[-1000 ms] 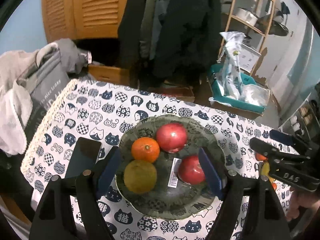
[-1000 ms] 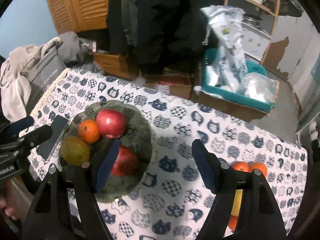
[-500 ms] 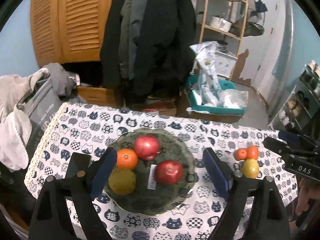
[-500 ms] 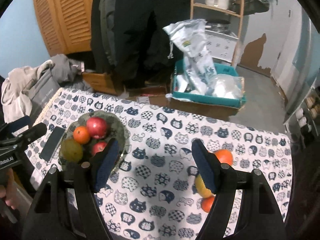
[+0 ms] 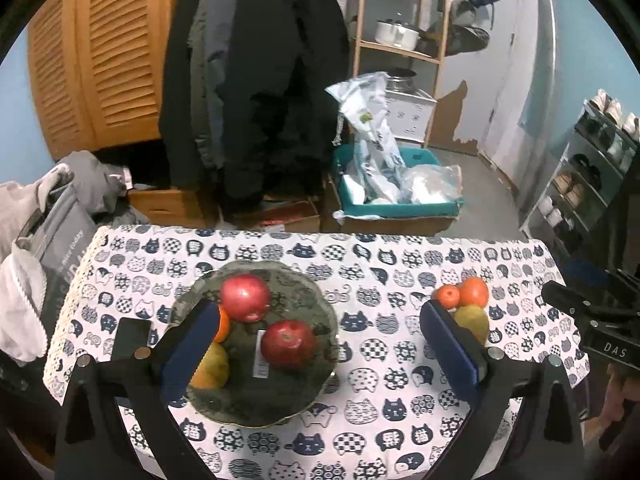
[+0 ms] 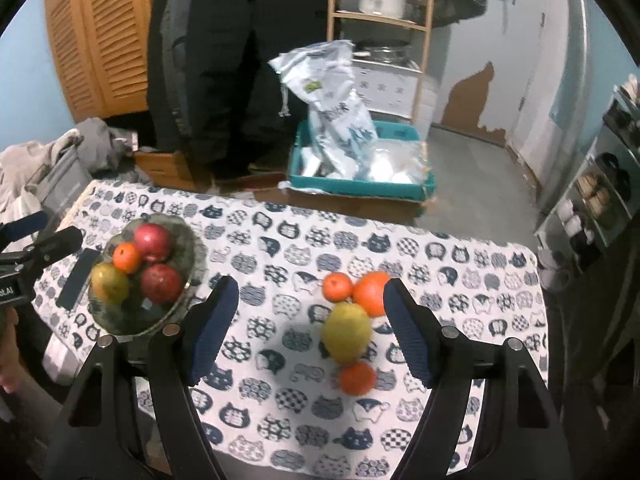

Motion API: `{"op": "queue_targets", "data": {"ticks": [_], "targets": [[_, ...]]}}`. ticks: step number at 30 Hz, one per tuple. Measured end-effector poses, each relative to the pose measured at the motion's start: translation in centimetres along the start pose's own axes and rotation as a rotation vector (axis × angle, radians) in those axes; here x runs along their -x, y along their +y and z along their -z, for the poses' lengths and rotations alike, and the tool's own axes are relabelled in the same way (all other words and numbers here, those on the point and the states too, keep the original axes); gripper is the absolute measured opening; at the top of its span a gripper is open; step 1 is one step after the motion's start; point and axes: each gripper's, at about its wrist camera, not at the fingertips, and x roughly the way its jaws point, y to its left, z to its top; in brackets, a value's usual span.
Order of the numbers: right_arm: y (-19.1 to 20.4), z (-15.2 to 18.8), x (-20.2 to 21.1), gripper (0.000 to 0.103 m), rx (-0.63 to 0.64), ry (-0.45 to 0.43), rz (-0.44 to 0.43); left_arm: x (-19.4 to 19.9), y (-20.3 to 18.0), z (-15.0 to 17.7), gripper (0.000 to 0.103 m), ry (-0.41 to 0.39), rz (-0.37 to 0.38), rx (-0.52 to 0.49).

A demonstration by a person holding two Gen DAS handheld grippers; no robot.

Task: Organize fruits
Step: 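Raise both open tools away from the bowl toward the remaining fruit, then move the left tool to a large green pear while the right tool grasps an orange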

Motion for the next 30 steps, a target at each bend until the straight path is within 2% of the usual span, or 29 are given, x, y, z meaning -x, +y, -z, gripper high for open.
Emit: {"op": "queue_targets", "data": {"ticks": [8,13,21,30], "targets": [[-3.6,1.6,0.4,0.076,-0.052,0.013,0.017,-1.6,-3.6,0.9,0.101,0.057,0.034,-0.057],[-5.3,3.1,-0.9,0.076,-0.074,0.046,0.019,-3.2,-5.5,1.6,0.101,0.086,0.038,-0.071],[-7.1,6.6,-6.1,0.076,-0.105,0.184,0.008,-8.2,-7.1,3.9,0.101,0.210,0.028,-0.057],[-7.4,9.6,-10.3,0.076,-0.108,0.294,0.002,-11.8,-8.9,6.5,0.101,0.270,-0.011,-0.118]]}}
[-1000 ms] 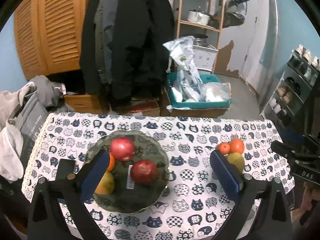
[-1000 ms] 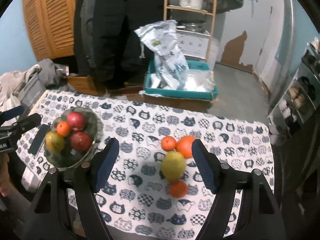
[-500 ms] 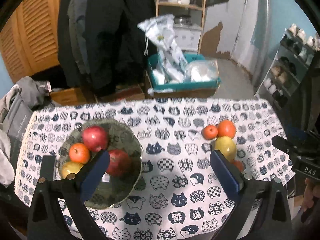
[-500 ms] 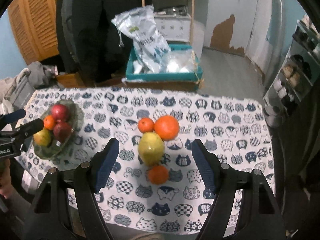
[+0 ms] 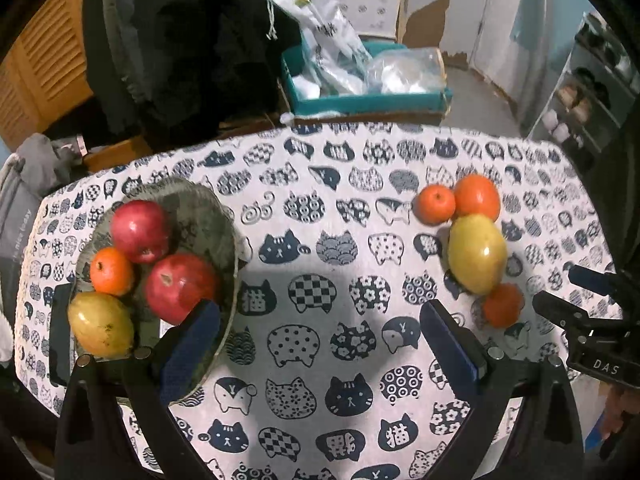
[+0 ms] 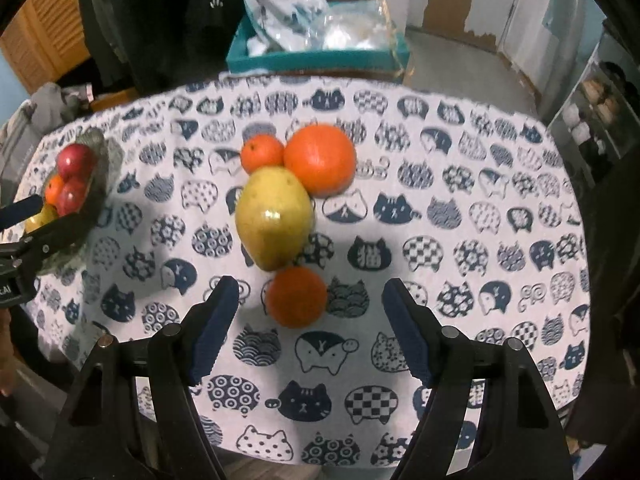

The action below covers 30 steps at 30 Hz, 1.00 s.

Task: Organize fruits
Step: 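Move the left tool to a large green pear while the right tool grasps an orange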

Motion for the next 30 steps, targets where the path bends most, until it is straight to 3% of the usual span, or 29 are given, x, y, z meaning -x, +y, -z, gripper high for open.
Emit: {"op": "queue_targets", "data": {"ticks": [13,16,21,30], "targets": [[0.3,1.2,-5.6,0.075,0.001,0.105,-0.028,-4.0,-2.3,1.6,0.101,0.057,-0.038,-0.076],[0.3,1.3,-6.4,0.068,-0.006,0.115,-0.033,-4.2,-2.4,1.5,0.101,0.058,-0.043,-0.078],[0.2,1.4,-7.1,0.047,-0.016,0.135,-0.075,-4.4,-2.7,1.2,0.101,0.061,-0.027,-0.066],[-2.3,0.8,-5.2,0.046,-0.053,0.082,-0.020,-3.8,-4.4,-1.1,0.101,0.036,0.039,-0.051]]}}
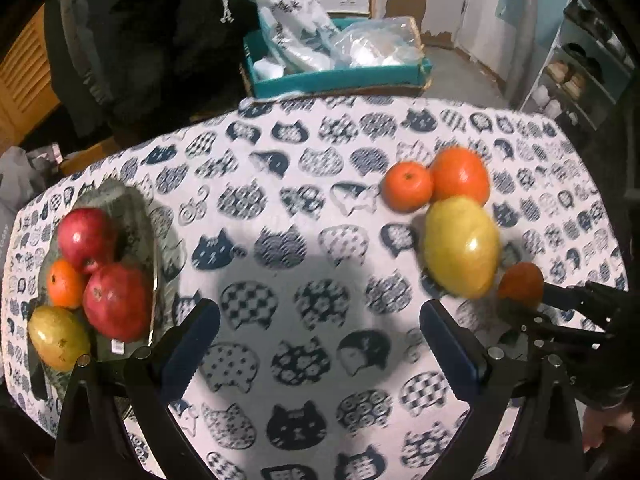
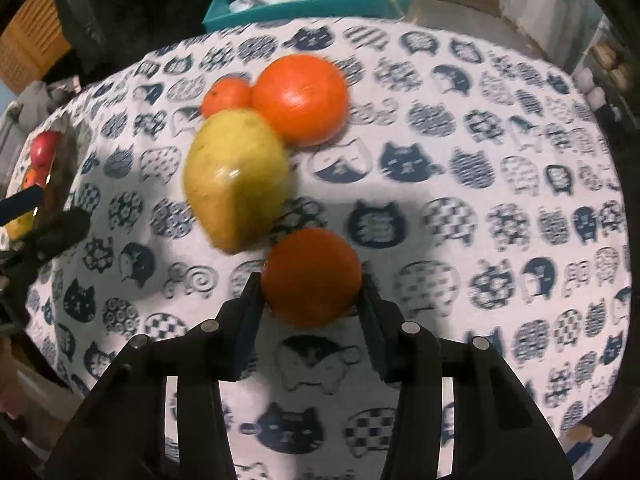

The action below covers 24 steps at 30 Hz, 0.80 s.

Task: Organize fruits
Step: 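Move the left tool to a large green pear while the right tool grasps an orange, then close the left tool on the large green pear while the right tool lifts the orange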

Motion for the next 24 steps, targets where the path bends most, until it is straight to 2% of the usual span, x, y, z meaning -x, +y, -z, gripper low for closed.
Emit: {"op": "queue_targets", "data": {"ticks": [6,13,24], "targets": [[-2.6,-0.8,1.3,0.045,-0.017,-0.045,0.067,-0.2,-1.8,-1.5,0.101,0.001,0.045,0.002],[-4.6,-1.8,2.5,0.045,-0.045,-0.094,0.098,-1.1,-3.6,-3.3,0.101,0.016,0.111,0.029],[-6.5,-2.6,1.8,0.045,-0.078,-0.090,0.112,-3.9,-6.6,-3.8,0.101,0.064,0.115,-0.001]]}}
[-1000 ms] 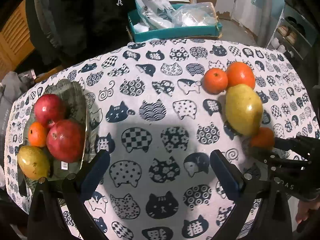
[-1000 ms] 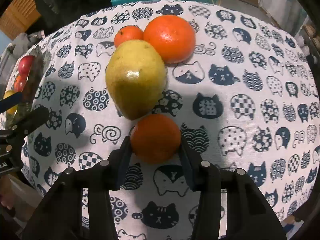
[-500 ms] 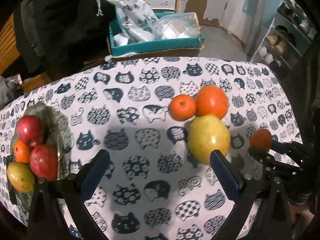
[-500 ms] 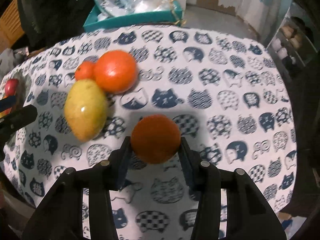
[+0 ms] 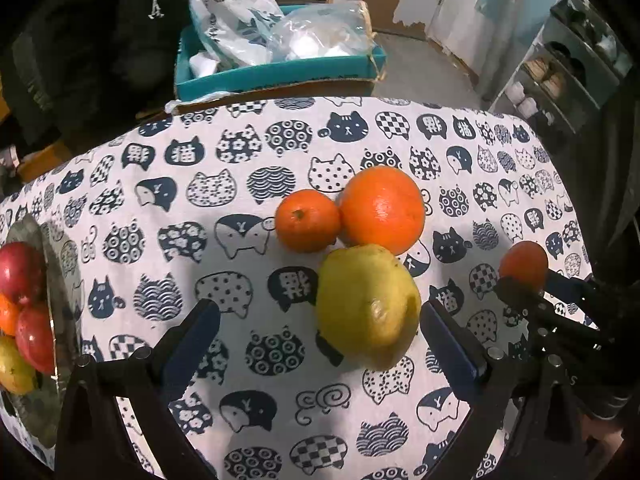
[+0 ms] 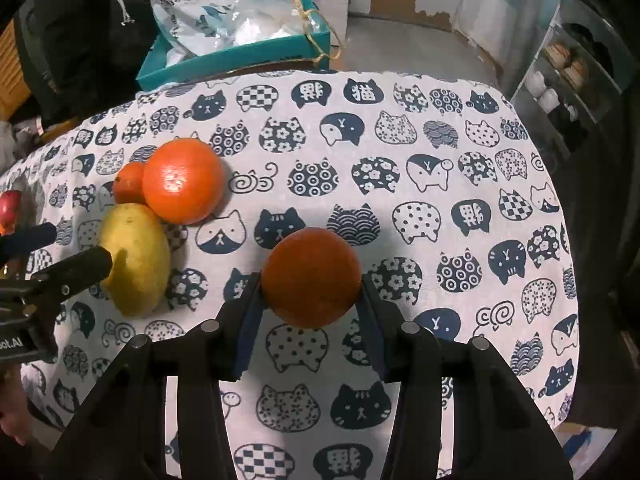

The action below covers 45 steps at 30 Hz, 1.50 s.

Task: Organize fruits
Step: 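Close the left tool on the large green pear while the right tool lifts the orange, then carry the pear with the left tool while the right carries the orange to the bowl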

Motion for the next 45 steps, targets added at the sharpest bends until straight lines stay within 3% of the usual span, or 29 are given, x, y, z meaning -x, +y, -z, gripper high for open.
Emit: {"op": "queue_targets", "data": {"ticks": [11,17,19,30,45], "targets": [[-1.0,-0.3,-1.1,0.045,-0.031,0.012,-0.013,-3.0,-1.2,-0.4,0.101,0.066,0.028,0.011],[-1.4,0.0,-1.4,0.045,-0.038,0.021,-0.010,-4.3,-1.2,-0.2,0.078,0.113,0.087,0.028],[-1.5,0.1,-1.5,0.045,-0.040,0.021,-0.011,-4.1,-1.3,-0.1,0.067,0.104,0.119,0.027],[-1.0,0.0,-0.3,0.045,-0.032,-0.014,-0.008,-2.3,-1.6,1.0,0.067,0.027,0.042,-0.058],[1.7,-1.1,4.8,0.045,0.020,-0.106,-0.014,4.2,0.3,1.5,0.067,-0.104,0.005,-0.076]]}}
